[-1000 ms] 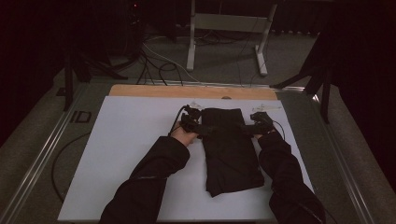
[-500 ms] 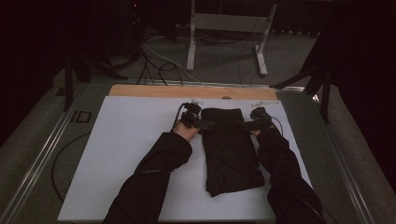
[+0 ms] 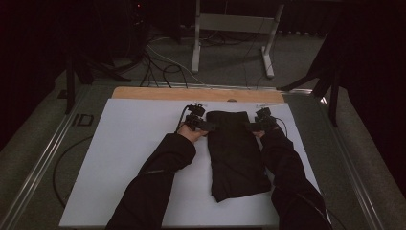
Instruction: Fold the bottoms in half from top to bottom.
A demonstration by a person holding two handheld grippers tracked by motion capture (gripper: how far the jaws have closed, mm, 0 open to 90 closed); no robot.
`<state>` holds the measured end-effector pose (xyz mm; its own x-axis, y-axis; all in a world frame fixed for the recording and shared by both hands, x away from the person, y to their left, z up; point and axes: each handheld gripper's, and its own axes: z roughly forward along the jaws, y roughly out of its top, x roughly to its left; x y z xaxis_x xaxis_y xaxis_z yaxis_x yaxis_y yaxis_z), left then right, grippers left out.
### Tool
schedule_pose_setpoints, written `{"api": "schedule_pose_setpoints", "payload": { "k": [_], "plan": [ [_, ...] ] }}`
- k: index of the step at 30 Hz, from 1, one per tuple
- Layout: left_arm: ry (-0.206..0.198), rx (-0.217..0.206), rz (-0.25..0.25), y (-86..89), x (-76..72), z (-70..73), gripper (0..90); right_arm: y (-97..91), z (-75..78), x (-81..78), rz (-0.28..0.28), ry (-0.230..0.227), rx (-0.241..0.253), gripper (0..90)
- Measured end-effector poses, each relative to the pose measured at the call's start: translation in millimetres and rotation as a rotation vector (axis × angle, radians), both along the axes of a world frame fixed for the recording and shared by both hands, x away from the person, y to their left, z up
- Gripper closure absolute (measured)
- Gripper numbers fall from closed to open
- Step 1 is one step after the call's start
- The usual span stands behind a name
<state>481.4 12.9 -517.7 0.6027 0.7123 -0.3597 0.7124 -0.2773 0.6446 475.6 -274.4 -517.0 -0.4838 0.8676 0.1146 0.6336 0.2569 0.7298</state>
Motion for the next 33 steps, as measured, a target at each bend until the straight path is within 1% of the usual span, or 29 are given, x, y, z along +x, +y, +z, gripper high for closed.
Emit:
{"api": "schedule_pose_setpoints", "payload": {
  "k": [1,2,3,4,5,6,7,8,9,10,11,12,14,15,16,18,19,20,21,22,23,25,26,27,28,29,31,32,33],
  "plan": [
    [0.009,0.002,0.009,0.2,1.8,-1.8,8.4,-0.2,-1.0,1.5,-0.003,0.006,0.005,22.0],
    [0.009,0.002,0.009,0.2,1.8,-1.8,9.8,-0.2,-1.0,1.5,-0.003,0.006,0.005,22.0],
    [0.01,0.025,0.024,-0.3,3.0,-3.0,12.3,0.3,-2.6,3.8,-0.007,0.02,0.012,23.0],
    [0.01,0.025,0.024,-0.3,3.0,-3.0,13.7,0.3,-2.6,3.8,-0.007,0.02,0.012,23.0],
    [0.012,0.011,0.037,0.3,4.2,-3.2,16.3,0.9,-4.9,6.1,-0.01,0.032,0.012,24.9],
    [0.012,0.011,0.037,0.3,4.2,-3.2,16.5,0.9,-4.9,6.1,-0.01,0.032,0.012,24.9],
    [0.011,0.003,0.041,0.3,4.8,-3.4,18.0,2.3,-6.7,7.9,-0.012,0.044,0.009,25.0],
    [0.01,0.021,0.042,0.1,5.9,-4.3,18.1,2.9,-7.3,8.6,-0.011,0.048,0.007,25.0],
    [0.012,0.012,0.047,0.2,6.2,-4.8,19.2,4.2,-8.4,9.5,-0.015,0.053,0.002,25.0],
    [0.012,0.012,0.047,0.2,6.2,-4.8,20.6,4.2,-8.4,9.5,-0.015,0.053,0.002,25.0],
    [0.012,0.017,0.065,1.4,7.0,-6.3,21.3,5.2,-9.9,10.6,-0.017,0.056,0.0,25.0],
    [0.012,0.017,0.065,1.4,7.0,-6.3,23.3,5.2,-9.9,10.6,-0.017,0.056,0.0,25.0],
    [0.017,0.019,0.071,1.9,7.2,-7.5,24.1,5.2,-10.6,10.9,-0.015,0.057,-0.004,25.0],
    [0.022,0.035,0.082,1.7,7.2,-9.5,28.7,6.5,-13.6,12.6,-0.018,0.065,-0.013,28.3],
    [0.022,0.044,0.082,0.8,7.1,-10.8,30.3,6.6,-14.1,12.6,-0.014,0.06,-0.021,28.6],
    [0.008,0.053,0.098,-0.5,6.2,-11.2,33.6,7.6,-14.2,12.7,-0.018,0.053,-0.039,30.7],
    [0.008,0.053,0.098,-0.5,6.2,-11.2,35.9,7.6,-14.2,12.7,-0.018,0.053,-0.039,30.7],
    [0.0,0.06,0.1,-2.2,4.7,-11.6,37.1,8.3,-13.8,12.6,-0.027,0.047,-0.066,33.5],
    [0.0,0.06,0.1,-2.2,4.7,-11.6,38.6,8.3,-13.8,12.6,-0.027,0.047,-0.066,33.5],
    [-0.003,0.062,0.087,-4.2,3.2,-11.8,42.3,8.4,-13.6,12.1,-0.037,0.04,-0.093,33.5],
    [-0.005,0.068,0.078,-5.5,2.4,-11.8,46.5,8.2,-14.0,11.5,-0.036,0.038,-0.09,33.8],
    [-0.001,0.064,0.069,-7.5,1.7,-11.8,52.7,8.4,-14.2,11.1,-0.043,0.038,-0.085,34.1],
    [-0.007,0.067,0.073,-10.9,0.1,-12.2,53.6,8.3,-13.6,10.9,-0.043,0.041,-0.08,39.6],
    [-0.005,0.065,0.076,-11.3,-0.1,-12.2,56.0,8.6,-13.4,10.2,-0.032,0.041,-0.075,42.0],
    [0.0,0.056,0.075,-10.9,0.0,-13.0,58.8,8.7,-13.4,9.6,-0.02,0.036,-0.087,44.6],
    [0.0,0.051,0.079,-10.8,-0.1,-13.5,61.6,8.4,-13.3,8.9,-0.01,0.036,-0.084,47.8],
    [0.006,0.042,0.071,-10.7,0.1,-14.2,66.0,8.2,-12.9,8.6,-0.005,0.045,-0.063,53.7],
    [0.007,0.043,0.065,-11.1,-0.1,-14.4,69.5,8.6,-12.7,8.4,0.007,0.044,-0.068,57.1],
    [0.005,0.045,0.061,-11.3,-0.2,-14.5,70.7,9.4,-12.2,8.1,0.016,0.05,-0.068,60.6]
  ]
}}
